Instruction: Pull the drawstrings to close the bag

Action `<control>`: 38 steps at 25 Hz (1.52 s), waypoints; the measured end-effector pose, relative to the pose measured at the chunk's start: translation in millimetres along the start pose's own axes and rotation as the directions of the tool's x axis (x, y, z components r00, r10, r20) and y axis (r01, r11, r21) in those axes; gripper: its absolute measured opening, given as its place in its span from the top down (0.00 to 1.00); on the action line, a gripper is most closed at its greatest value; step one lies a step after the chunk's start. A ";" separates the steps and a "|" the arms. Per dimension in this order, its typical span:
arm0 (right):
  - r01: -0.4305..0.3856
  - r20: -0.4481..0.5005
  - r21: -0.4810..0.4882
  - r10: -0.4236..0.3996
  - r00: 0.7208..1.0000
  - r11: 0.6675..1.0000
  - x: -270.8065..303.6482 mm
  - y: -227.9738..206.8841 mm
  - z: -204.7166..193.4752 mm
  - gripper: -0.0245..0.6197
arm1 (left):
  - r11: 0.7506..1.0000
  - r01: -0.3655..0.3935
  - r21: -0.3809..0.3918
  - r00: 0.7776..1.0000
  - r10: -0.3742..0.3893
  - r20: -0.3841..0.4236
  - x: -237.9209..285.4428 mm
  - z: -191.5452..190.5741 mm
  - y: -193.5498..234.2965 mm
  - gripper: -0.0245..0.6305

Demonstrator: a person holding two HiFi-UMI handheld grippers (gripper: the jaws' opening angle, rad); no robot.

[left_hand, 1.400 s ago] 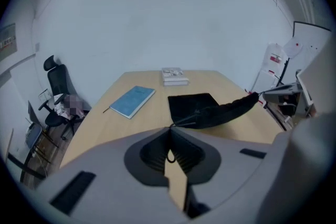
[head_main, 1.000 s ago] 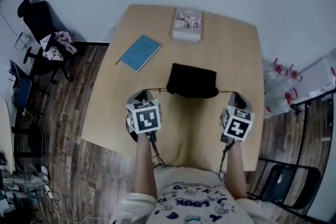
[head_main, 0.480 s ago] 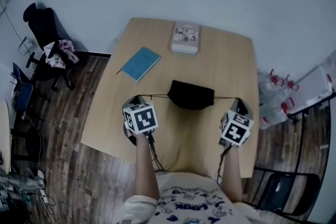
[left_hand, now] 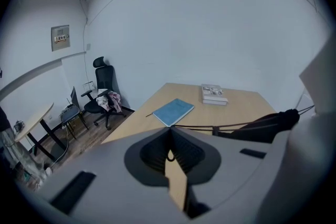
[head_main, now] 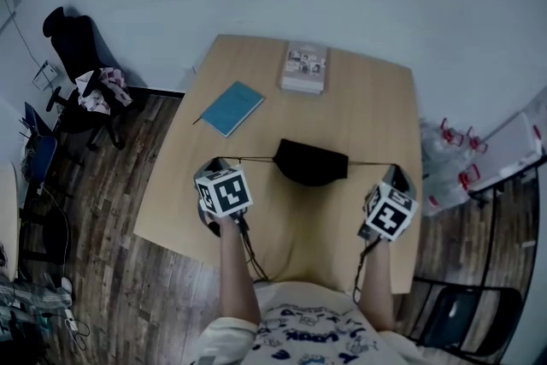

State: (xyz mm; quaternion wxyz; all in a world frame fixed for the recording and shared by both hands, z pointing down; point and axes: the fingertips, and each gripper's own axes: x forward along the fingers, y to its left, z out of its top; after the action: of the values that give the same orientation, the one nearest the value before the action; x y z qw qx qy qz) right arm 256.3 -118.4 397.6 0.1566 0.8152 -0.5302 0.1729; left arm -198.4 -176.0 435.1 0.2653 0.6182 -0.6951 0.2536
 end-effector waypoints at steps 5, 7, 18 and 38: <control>0.020 0.004 0.001 -0.020 1.000 1.000 1.2 -6.6 1.8 0.96 | 1.000 -0.009 -0.004 1.000 0.009 0.009 0.1 2.0 4.5 0.96; 0.024 0.003 0.007 -0.024 1.000 1.000 1.5 -7.0 2.7 0.96 | 1.000 -0.004 -0.006 1.000 0.004 0.014 0.7 3.6 4.3 0.96; -0.072 -0.024 0.017 0.072 0.997 0.997 7.4 10.2 -0.7 0.96 | 0.999 0.035 0.017 0.999 -0.035 0.022 -0.4 -0.6 -3.7 0.96; -0.503 -0.069 -0.040 0.500 0.864 0.864 -31.0 125.2 -21.0 0.72 | 0.871 0.453 0.189 0.884 -0.467 0.034 -40.0 -15.0 -121.1 0.83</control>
State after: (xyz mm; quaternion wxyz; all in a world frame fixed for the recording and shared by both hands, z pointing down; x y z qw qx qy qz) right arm 127.2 -132.8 411.5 0.1443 0.6396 -0.7238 0.2151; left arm -73.4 -149.8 421.6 0.2348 0.7962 -0.5128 0.2191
